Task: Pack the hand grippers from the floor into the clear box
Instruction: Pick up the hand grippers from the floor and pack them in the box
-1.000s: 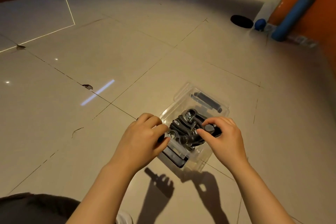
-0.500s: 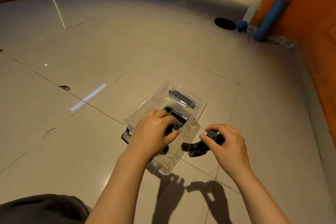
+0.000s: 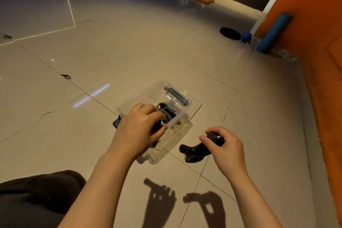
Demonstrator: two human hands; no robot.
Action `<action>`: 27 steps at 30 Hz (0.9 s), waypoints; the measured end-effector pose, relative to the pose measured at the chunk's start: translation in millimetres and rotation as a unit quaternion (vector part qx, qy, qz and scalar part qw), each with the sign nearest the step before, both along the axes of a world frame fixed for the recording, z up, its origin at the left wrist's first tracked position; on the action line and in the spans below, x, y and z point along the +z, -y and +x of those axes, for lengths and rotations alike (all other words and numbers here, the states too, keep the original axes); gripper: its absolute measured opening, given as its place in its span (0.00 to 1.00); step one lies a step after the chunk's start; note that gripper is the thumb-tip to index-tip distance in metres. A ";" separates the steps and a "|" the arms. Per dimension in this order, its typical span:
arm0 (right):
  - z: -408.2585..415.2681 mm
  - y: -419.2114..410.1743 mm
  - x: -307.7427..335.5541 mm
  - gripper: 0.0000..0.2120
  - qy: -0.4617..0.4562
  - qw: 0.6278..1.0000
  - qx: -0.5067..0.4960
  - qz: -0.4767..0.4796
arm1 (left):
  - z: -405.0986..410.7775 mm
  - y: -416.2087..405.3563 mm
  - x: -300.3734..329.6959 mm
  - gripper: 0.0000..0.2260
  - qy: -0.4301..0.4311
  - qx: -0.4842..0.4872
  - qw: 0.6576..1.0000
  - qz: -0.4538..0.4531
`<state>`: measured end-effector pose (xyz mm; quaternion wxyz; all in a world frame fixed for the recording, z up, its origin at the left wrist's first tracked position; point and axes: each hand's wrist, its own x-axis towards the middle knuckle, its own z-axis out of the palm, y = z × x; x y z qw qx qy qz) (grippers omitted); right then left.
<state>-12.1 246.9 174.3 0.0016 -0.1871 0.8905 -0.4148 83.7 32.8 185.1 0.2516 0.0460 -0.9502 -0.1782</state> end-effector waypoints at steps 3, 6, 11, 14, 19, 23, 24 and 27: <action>2.5 25.7 -15.5 0.09 0.019 0.999 0.031 -0.004 | 29.3 24.4 -9.4 0.13 0.014 0.064 0.998 -0.015; 2.1 62.3 -38.0 0.07 0.024 0.998 0.051 0.003 | 29.3 51.2 -15.9 0.07 0.052 0.141 0.988 -0.041; -8.5 106.3 -53.8 0.07 0.074 0.994 0.081 0.005 | 8.6 79.7 -28.0 0.07 0.060 0.183 0.981 0.039; -28.4 124.1 -52.3 0.06 0.078 0.991 0.106 0.020 | 1.2 92.3 -44.8 0.08 0.051 0.205 0.971 0.110; -66.4 142.5 -46.5 0.06 0.081 0.989 0.124 0.016 | 3.6 105.8 -54.7 0.07 0.091 0.207 0.972 0.067; -94.4 158.6 -49.9 0.07 0.094 0.977 0.187 0.050 | 15.5 112.1 -53.7 0.08 0.081 0.291 0.951 0.068; -100.8 163.3 -49.9 0.08 0.085 0.971 0.213 0.065 | 16.3 110.4 -51.6 0.09 0.078 0.304 0.948 0.059; -120.1 175.9 -47.2 0.06 0.059 0.960 0.263 0.082 | 11.8 99.5 -43.9 0.10 0.077 0.315 0.946 0.021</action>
